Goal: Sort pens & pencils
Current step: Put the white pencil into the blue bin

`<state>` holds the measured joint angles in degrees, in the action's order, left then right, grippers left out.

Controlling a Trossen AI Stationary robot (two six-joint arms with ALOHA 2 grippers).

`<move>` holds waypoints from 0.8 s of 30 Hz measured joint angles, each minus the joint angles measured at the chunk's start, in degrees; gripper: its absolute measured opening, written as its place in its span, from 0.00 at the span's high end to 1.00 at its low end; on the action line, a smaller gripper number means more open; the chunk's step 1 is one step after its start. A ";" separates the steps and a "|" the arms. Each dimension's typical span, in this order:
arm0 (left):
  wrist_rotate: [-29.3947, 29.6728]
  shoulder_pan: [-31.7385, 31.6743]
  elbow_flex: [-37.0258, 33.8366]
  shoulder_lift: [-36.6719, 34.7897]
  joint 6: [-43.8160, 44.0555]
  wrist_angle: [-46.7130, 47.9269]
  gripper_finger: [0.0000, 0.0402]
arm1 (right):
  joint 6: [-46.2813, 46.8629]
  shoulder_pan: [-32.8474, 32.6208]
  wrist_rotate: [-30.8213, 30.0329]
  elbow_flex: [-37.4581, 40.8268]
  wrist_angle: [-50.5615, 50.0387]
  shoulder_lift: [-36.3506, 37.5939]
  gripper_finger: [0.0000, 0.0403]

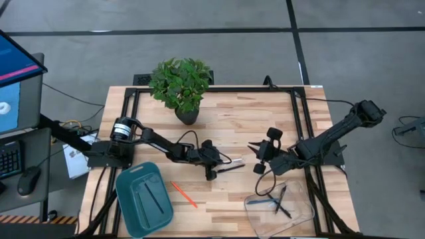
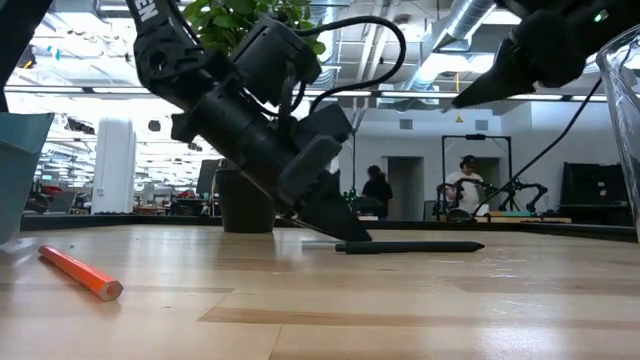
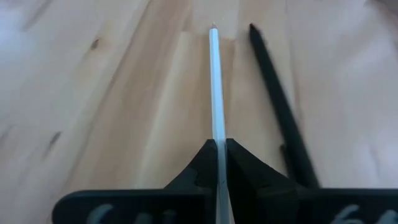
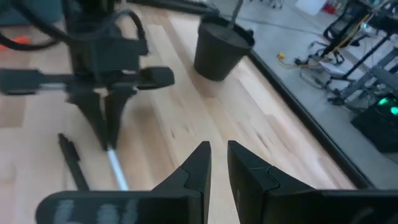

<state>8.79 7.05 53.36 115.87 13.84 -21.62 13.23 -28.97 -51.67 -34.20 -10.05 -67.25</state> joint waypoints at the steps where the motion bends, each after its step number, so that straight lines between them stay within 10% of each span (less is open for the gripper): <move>1: 0.58 0.00 -0.03 -0.73 -0.01 1.56 1.00 | -0.02 -0.30 -0.32 -0.02 0.22 0.23 0.81; 24: 2.21 0.85 -0.04 -4.78 -0.21 8.80 1.00 | -1.77 -5.16 -2.61 0.00 -0.49 9.16 0.81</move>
<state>11.00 7.90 53.32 111.09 13.63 -12.82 11.46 -34.13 -54.28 -34.20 -10.55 -58.08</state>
